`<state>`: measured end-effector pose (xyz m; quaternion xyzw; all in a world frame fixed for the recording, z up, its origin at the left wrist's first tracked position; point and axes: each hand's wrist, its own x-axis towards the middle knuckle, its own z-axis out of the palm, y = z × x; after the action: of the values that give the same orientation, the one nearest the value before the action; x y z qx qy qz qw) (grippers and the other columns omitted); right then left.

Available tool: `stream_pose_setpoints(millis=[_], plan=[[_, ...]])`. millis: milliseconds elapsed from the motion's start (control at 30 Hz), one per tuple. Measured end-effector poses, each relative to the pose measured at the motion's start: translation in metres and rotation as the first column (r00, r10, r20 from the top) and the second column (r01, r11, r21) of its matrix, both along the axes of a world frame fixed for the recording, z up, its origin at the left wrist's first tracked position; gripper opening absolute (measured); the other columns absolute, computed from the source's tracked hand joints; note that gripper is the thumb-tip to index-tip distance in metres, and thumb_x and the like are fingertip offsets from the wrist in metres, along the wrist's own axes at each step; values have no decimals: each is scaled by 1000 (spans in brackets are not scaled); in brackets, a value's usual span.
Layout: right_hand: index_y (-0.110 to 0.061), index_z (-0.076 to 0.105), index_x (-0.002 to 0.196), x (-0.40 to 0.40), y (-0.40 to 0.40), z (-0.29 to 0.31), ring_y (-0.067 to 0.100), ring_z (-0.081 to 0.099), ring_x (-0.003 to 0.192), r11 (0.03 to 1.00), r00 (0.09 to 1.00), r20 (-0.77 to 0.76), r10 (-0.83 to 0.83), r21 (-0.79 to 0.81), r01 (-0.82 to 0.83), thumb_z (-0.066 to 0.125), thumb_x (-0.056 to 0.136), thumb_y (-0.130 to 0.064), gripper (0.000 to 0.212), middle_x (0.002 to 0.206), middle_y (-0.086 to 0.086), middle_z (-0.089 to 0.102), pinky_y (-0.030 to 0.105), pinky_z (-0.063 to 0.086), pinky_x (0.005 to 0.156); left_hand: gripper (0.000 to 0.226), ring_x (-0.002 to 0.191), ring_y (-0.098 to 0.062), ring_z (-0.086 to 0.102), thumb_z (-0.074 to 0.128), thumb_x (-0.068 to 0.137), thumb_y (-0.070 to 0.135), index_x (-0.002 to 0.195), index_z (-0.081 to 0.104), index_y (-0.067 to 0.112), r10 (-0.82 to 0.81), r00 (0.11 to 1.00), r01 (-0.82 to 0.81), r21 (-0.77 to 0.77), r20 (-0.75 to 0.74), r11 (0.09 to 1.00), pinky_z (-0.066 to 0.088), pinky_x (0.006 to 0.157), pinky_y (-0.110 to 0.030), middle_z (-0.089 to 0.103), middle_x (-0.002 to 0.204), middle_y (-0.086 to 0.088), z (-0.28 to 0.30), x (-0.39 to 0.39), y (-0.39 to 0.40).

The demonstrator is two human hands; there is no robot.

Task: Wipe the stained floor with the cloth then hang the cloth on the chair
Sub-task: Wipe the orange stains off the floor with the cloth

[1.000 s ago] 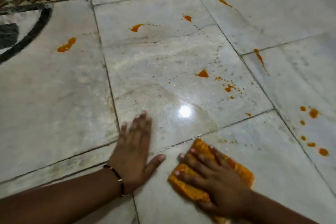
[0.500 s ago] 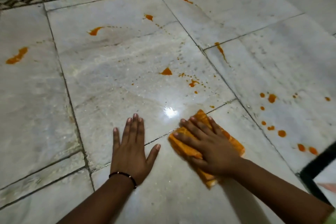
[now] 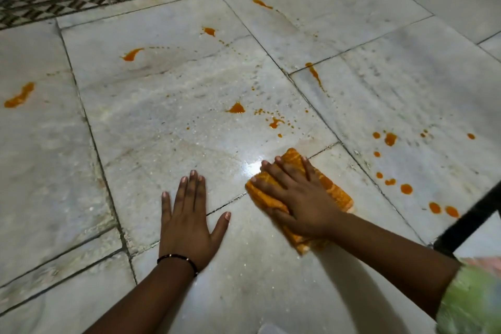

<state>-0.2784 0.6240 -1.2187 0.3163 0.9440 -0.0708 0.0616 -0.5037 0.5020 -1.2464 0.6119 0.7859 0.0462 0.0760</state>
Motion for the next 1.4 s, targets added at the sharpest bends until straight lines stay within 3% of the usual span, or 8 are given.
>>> stream_pose_setpoints(millis=[200,433,567,767,867,1067,1233,1400], plan=[[-40,15,150,61,15,-1,23,9,147,988,987,29,156,0,-156,30,90,-59,65,160,-3,12,54,1,115,81,146,-18,2,22,88,64,150,10,12,3,1000,-3,27,17,1000,-2,116,-46,5,158,-4,-1,0,-1],[-48,1,147,-8,41,3,21,-3,148,961,961,-16,-275,4,275,8,88,-64,61,161,-6,2,60,-7,113,82,146,-17,-2,19,88,64,150,7,13,8,1000,-8,-1,17,1000,-2,116,-47,4,159,-3,2,1,0],[-44,5,149,-40,19,3,25,0,147,999,1000,2,-30,12,30,18,92,-60,60,161,-2,5,62,-6,112,82,146,-18,1,20,88,64,150,11,13,9,1000,-9,2,19,1000,0,116,-47,6,159,-4,2,1,1],[-39,19,150,34,12,-2,23,13,147,967,967,-13,254,-1,-254,31,91,-55,62,160,-4,15,56,5,114,81,146,-18,1,24,88,64,150,12,12,5,1000,-5,14,26,1000,0,116,-47,6,159,-4,-1,0,0],[-42,14,149,49,41,-2,22,13,147,989,989,19,147,1,-147,25,90,-58,62,160,-5,13,55,6,114,81,146,-18,1,23,89,64,150,13,12,6,1000,-6,10,20,1000,0,116,-47,5,159,-4,0,0,0],[-49,2,147,-14,59,-2,20,-2,147,954,954,7,-300,11,300,12,86,-64,63,161,-8,3,60,-5,112,81,146,-19,3,20,88,65,150,12,13,3,1000,-3,-3,30,1000,2,115,-48,8,158,-5,1,0,1],[-43,2,149,-22,18,2,25,1,147,999,999,18,-31,11,31,18,90,-59,63,161,-3,4,63,-2,112,81,146,-19,6,22,88,64,149,16,13,1,1000,-2,7,31,1000,3,116,-49,11,158,-5,0,-1,1],[-38,16,150,57,-4,1,24,13,146,980,980,28,199,-27,-199,24,93,-57,61,160,-2,16,56,5,112,81,146,-18,3,21,88,65,150,15,12,-3,1000,2,23,25,1000,0,116,-47,9,158,-5,-1,-1,1]])
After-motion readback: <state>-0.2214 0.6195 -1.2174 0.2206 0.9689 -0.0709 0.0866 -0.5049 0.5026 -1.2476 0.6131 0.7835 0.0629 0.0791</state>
